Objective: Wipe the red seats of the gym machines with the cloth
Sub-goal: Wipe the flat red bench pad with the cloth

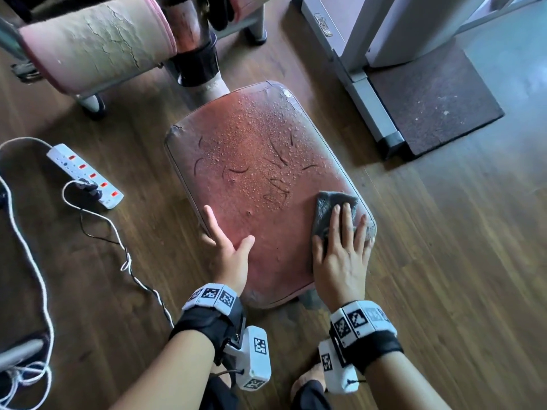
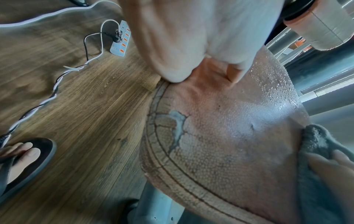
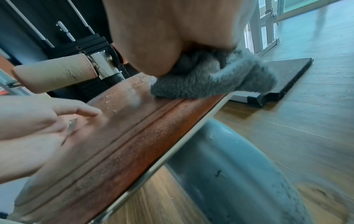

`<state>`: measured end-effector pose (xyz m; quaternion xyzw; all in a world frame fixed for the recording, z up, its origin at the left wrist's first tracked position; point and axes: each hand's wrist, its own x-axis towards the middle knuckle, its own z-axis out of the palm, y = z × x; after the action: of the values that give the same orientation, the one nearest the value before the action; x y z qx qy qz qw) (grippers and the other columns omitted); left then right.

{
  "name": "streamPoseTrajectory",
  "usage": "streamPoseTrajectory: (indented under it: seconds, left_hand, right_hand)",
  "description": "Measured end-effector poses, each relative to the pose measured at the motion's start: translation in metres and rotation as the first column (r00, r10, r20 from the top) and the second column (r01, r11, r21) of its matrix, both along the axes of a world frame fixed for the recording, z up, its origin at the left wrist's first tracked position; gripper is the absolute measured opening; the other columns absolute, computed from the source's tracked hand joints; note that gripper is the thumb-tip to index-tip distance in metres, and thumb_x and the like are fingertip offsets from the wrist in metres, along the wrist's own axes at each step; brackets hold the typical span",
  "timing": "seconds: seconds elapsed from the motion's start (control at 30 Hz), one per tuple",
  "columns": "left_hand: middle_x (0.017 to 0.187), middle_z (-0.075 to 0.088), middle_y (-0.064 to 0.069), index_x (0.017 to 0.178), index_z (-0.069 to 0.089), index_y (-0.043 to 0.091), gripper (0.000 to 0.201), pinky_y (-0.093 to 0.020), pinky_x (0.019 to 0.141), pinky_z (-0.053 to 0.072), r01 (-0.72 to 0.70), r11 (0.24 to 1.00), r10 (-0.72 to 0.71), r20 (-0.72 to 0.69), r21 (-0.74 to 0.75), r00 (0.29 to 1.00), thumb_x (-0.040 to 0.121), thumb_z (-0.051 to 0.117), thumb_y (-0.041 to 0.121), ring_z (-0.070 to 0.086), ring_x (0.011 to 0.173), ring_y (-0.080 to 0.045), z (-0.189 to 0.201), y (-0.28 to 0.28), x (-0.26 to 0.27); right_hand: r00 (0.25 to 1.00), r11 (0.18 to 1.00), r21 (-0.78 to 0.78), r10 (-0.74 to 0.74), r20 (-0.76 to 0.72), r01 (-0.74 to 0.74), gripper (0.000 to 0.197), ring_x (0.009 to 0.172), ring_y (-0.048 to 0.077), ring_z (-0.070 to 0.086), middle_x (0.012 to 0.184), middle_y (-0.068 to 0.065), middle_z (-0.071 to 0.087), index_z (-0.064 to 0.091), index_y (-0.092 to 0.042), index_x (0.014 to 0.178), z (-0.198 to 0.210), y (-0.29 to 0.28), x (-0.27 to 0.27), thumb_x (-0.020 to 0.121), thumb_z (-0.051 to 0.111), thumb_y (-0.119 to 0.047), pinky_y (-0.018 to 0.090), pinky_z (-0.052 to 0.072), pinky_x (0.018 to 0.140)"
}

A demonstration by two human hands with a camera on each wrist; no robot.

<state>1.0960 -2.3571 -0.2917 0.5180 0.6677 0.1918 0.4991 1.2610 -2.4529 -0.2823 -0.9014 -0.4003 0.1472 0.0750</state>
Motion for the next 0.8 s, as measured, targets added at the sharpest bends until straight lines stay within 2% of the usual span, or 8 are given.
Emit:
streamPoseTrajectory:
  seconds: [0.13,0.27,0.33,0.4,0.47,0.53,0.67,0.8]
  left_hand:
    - [0.159,-0.004,-0.017,0.142,-0.01,0.061,0.099,-0.046,0.114,0.029,0.014,0.999,-0.013,0.02,-0.038,1.0,0.088,0.064,0.024,0.037,0.137,-0.034,0.003,0.001,-0.001]
    - [0.159,-0.005,-0.017,0.143,-0.011,0.059,0.1,-0.048,0.116,0.027,0.024,0.999,-0.024,0.003,-0.026,1.0,0.089,0.064,0.023,0.032,0.139,-0.033,0.002,0.0,-0.001]
    - [0.159,-0.005,-0.017,0.143,-0.011,0.06,0.1,-0.049,0.116,0.025,0.021,1.0,-0.021,0.002,-0.022,1.0,0.088,0.064,0.024,0.029,0.141,-0.032,0.002,0.0,-0.002]
    - [0.159,-0.005,-0.015,0.142,-0.011,0.061,0.1,-0.05,0.116,0.026,0.018,1.0,-0.017,0.012,-0.017,1.0,0.088,0.065,0.025,0.031,0.141,-0.032,0.002,0.0,-0.002]
    - [0.159,-0.005,-0.014,0.143,-0.01,0.061,0.1,-0.047,0.116,0.027,0.015,1.0,-0.015,0.013,-0.01,1.0,0.088,0.064,0.024,0.035,0.138,-0.032,0.002,-0.001,-0.002]
    - [0.159,-0.004,-0.014,0.145,-0.01,0.057,0.099,-0.039,0.114,0.027,0.02,1.0,-0.02,0.015,-0.01,1.0,0.089,0.064,0.022,0.038,0.136,-0.031,0.003,-0.001,-0.001]
    - [0.159,-0.005,-0.02,0.146,-0.009,0.055,0.097,-0.038,0.11,0.027,0.016,0.999,-0.016,0.012,-0.042,1.0,0.091,0.062,0.02,0.034,0.137,-0.036,0.005,-0.002,0.0]
    - [0.159,-0.004,-0.014,0.145,-0.008,0.058,0.1,-0.046,0.116,0.025,0.01,1.0,-0.01,0.01,0.007,1.0,0.088,0.065,0.022,0.027,0.142,-0.032,0.002,-0.002,-0.002]
  right_hand:
    - [1.0,1.0,-0.015,0.01,0.007,-0.01,0.068,0.148,0.023,-0.013,0.162,-0.007,-0.002,0.006,-0.026,0.155,-0.002,0.004,0.008,0.097,0.03,-0.054,0.056,0.003,0.118]
    - [1.0,1.0,-0.018,-0.013,0.009,0.013,0.069,0.148,0.022,-0.012,0.162,-0.008,0.001,0.005,-0.034,0.154,-0.003,0.022,0.027,0.095,0.028,-0.062,0.052,-0.001,0.119]
    - [0.999,0.999,0.003,-0.041,0.005,0.041,0.067,0.149,0.024,-0.003,0.161,-0.007,0.008,0.009,-0.037,0.153,-0.005,0.034,0.042,0.095,0.029,-0.063,0.05,0.003,0.12]
    - [0.998,0.998,0.028,-0.062,-0.002,0.062,0.066,0.147,0.025,0.014,0.157,-0.004,0.023,0.016,-0.038,0.152,-0.004,0.046,0.06,0.094,0.03,-0.065,0.047,0.015,0.119]
    - [0.994,0.995,0.05,-0.077,-0.079,0.081,0.063,0.137,0.023,0.034,0.147,-0.003,0.038,0.023,-0.041,0.15,-0.002,0.054,0.076,0.093,0.034,-0.065,0.039,0.031,0.111]
    - [0.983,0.994,0.057,-0.079,-0.166,0.09,0.058,0.127,0.021,0.044,0.138,-0.005,0.045,0.023,-0.048,0.147,0.002,0.052,0.087,0.093,0.041,-0.061,0.034,0.038,0.1]
    - [0.961,0.979,0.127,-0.126,-0.245,0.161,0.051,0.118,0.016,0.049,0.127,-0.004,0.05,0.034,-0.048,0.143,0.007,0.023,0.087,0.095,0.047,-0.052,0.024,0.036,0.086]
    - [0.935,0.965,0.158,-0.147,-0.323,0.207,0.047,0.115,0.013,0.049,0.124,-0.003,0.052,0.041,-0.043,0.142,0.005,0.01,0.088,0.096,0.051,-0.045,0.021,0.031,0.089]
